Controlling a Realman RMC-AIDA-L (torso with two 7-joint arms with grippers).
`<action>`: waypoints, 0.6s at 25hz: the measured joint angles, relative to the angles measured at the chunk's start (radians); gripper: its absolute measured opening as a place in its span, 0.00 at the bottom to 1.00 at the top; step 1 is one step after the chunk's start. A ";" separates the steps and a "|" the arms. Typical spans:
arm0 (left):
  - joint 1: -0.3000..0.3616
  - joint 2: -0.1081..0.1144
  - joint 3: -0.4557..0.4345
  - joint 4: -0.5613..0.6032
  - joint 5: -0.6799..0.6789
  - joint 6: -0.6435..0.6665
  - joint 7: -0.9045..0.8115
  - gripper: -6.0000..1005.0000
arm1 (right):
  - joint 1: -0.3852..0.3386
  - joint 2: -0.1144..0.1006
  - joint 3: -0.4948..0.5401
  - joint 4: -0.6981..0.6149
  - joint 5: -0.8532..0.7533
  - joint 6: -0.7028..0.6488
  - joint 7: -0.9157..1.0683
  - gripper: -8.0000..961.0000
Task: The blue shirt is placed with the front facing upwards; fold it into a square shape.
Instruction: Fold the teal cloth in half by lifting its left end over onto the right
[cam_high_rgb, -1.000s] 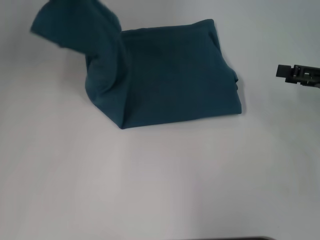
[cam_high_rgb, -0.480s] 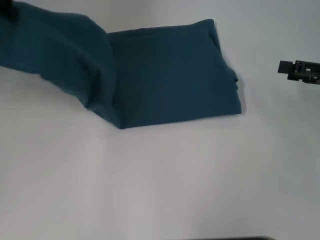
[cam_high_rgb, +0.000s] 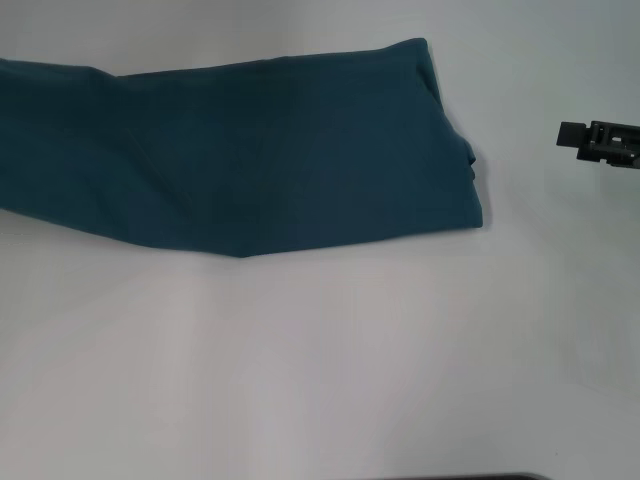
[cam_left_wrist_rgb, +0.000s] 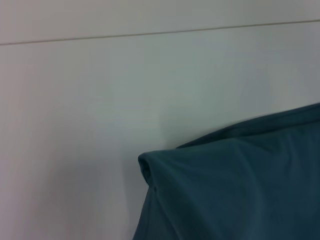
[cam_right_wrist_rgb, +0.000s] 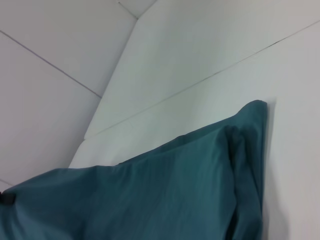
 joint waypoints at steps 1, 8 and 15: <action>-0.001 -0.002 0.000 0.000 -0.001 -0.002 0.001 0.05 | 0.001 0.000 0.000 0.000 0.000 0.002 0.000 0.93; -0.047 -0.043 -0.001 -0.001 -0.025 -0.006 0.003 0.05 | 0.004 0.000 -0.005 0.000 -0.001 0.008 0.001 0.93; -0.138 -0.115 -0.003 0.005 -0.121 0.033 -0.029 0.06 | 0.004 0.000 -0.009 0.000 -0.012 0.008 0.001 0.93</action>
